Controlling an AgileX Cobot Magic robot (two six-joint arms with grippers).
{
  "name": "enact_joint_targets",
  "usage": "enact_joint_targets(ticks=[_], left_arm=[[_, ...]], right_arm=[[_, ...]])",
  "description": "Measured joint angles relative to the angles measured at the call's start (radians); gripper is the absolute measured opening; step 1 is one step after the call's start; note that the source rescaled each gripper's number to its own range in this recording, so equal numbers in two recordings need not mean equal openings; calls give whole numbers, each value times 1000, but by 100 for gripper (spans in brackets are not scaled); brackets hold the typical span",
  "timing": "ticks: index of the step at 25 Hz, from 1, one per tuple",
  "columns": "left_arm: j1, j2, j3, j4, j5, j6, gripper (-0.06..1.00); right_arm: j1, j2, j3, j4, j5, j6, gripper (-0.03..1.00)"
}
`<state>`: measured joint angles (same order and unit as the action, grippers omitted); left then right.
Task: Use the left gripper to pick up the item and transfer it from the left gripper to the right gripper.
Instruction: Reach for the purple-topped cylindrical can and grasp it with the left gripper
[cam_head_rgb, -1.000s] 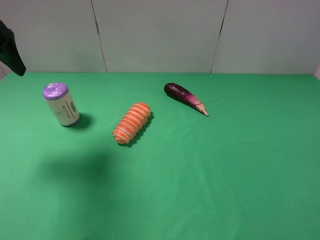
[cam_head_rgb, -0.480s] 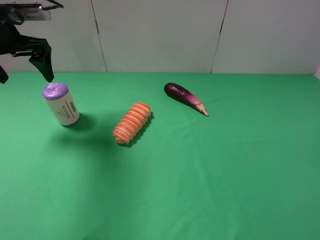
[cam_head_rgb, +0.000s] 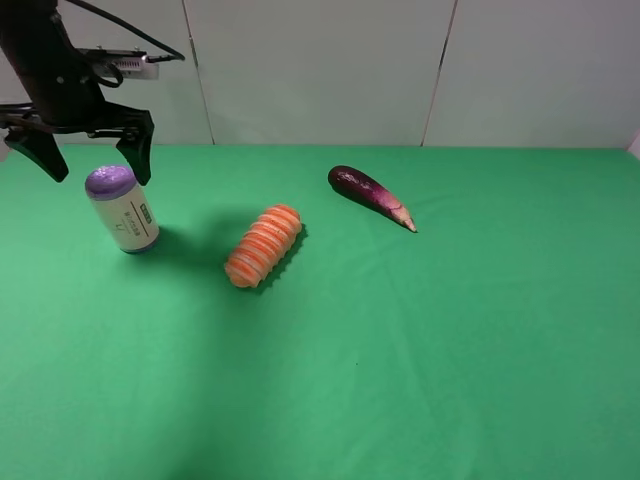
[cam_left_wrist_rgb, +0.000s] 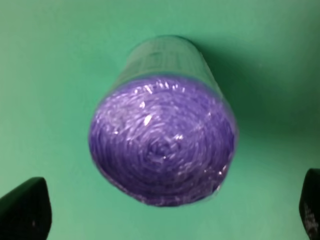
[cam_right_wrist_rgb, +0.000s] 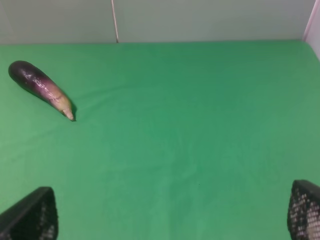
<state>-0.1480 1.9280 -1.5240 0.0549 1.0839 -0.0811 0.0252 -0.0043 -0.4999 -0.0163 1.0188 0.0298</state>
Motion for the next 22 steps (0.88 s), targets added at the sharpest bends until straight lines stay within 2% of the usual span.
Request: enact_joint_targets(ticks=[7, 22], left_arm=[[0, 15, 19, 17, -9, -6, 100], [0, 60, 90, 19, -169, -6, 100]], right_arm=[[0, 0, 0, 0, 0, 0, 100], [0, 0, 0, 0, 0, 0, 100]])
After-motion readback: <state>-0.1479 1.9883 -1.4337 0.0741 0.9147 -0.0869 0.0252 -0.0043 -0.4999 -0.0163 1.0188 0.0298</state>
